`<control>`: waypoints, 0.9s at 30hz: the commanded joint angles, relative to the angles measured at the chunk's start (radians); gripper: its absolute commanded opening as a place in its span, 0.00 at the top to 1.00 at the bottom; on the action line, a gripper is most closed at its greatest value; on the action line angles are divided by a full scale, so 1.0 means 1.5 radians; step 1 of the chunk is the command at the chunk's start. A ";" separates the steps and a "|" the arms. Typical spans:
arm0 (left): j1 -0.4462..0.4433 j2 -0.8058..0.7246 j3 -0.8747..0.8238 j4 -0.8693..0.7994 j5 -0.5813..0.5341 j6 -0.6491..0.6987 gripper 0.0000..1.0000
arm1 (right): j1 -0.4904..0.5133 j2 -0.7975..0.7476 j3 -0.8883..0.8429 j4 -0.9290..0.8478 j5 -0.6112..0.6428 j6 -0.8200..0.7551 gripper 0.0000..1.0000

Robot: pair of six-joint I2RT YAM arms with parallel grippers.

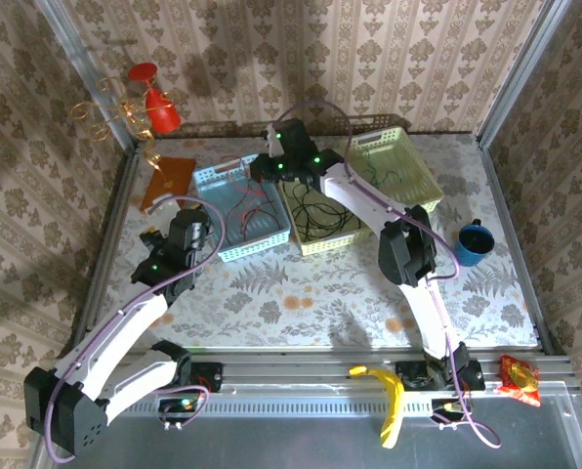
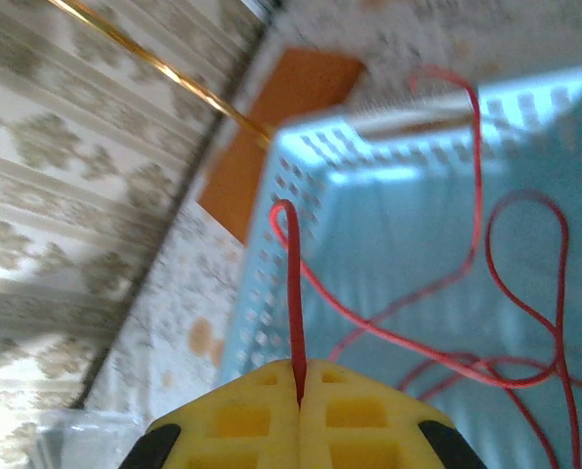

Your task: Untangle the cables

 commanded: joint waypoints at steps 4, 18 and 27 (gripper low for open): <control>0.007 0.008 0.027 0.036 0.090 0.039 0.00 | 0.039 -0.042 0.004 -0.111 0.120 -0.077 0.55; 0.065 0.362 0.272 -0.013 0.317 0.052 0.02 | -0.025 -0.502 -0.533 0.058 0.216 -0.027 0.53; 0.104 0.560 0.406 0.031 0.385 0.057 0.08 | -0.027 -0.694 -0.720 0.030 0.245 -0.006 0.55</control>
